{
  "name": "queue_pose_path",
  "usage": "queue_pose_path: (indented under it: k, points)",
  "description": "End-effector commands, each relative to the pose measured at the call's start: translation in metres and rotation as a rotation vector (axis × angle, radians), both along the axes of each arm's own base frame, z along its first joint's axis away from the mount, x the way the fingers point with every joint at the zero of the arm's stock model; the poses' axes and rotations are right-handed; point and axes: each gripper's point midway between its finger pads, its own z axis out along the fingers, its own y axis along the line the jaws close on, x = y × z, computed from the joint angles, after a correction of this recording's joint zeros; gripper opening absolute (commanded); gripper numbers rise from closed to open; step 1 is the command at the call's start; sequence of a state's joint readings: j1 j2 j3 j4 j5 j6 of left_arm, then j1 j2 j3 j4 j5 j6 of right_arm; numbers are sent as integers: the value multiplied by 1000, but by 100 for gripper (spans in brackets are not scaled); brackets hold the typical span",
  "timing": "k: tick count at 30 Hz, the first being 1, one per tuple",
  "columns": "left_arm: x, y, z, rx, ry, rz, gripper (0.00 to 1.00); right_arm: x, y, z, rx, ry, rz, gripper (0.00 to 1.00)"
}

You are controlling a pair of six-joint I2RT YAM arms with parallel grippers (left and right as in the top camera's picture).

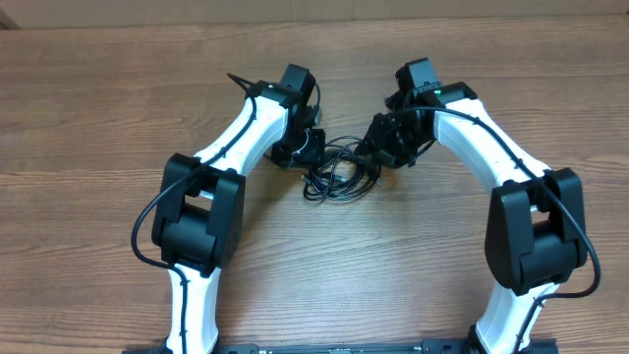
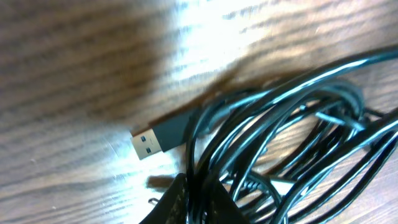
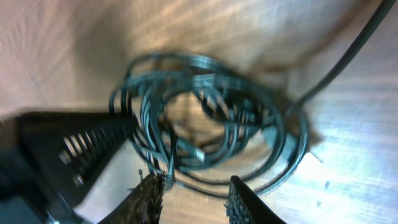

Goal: Untangle cables

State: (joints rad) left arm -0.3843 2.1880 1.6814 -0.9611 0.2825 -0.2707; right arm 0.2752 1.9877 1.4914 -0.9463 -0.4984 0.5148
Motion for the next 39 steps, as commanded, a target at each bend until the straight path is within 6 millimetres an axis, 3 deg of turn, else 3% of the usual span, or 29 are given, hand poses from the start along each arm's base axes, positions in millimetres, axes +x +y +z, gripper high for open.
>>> queue_pose_path:
  k: [1, 3, 6, 10, 15, 23, 27, 36, 39]
  points:
    - [16, 1, 17, 13, -81, 7, 13, -13, 21, 9, 43, 9, 61, 33]
    - [15, 0, 16, 13, -85, -3, 13, -19, 29, 9, 42, 21, 68, 30]
    - [10, -6, 13, 4, -72, -36, 5, -24, 43, 9, 44, 30, 73, 25]
    - [-3, -9, 2, 13, -29, -24, 4, -35, 60, 2, 26, 90, 32, 24]
    - [-12, -10, -7, 27, -2, -26, 4, -39, 59, -19, -77, 125, -37, 25]
    - [-11, -10, -8, 28, -9, -26, 4, -39, 43, -29, -206, 118, -93, 25]
    - [-9, -11, -8, 26, -14, -26, 4, -40, 46, -29, -206, 114, -93, 25]
    - [-8, -11, -8, 23, -20, -26, 5, -38, 57, -49, -210, 61, -133, 25]
    - [-8, -11, -8, 22, -20, -26, 5, -37, 54, -54, -235, 37, -135, 19]
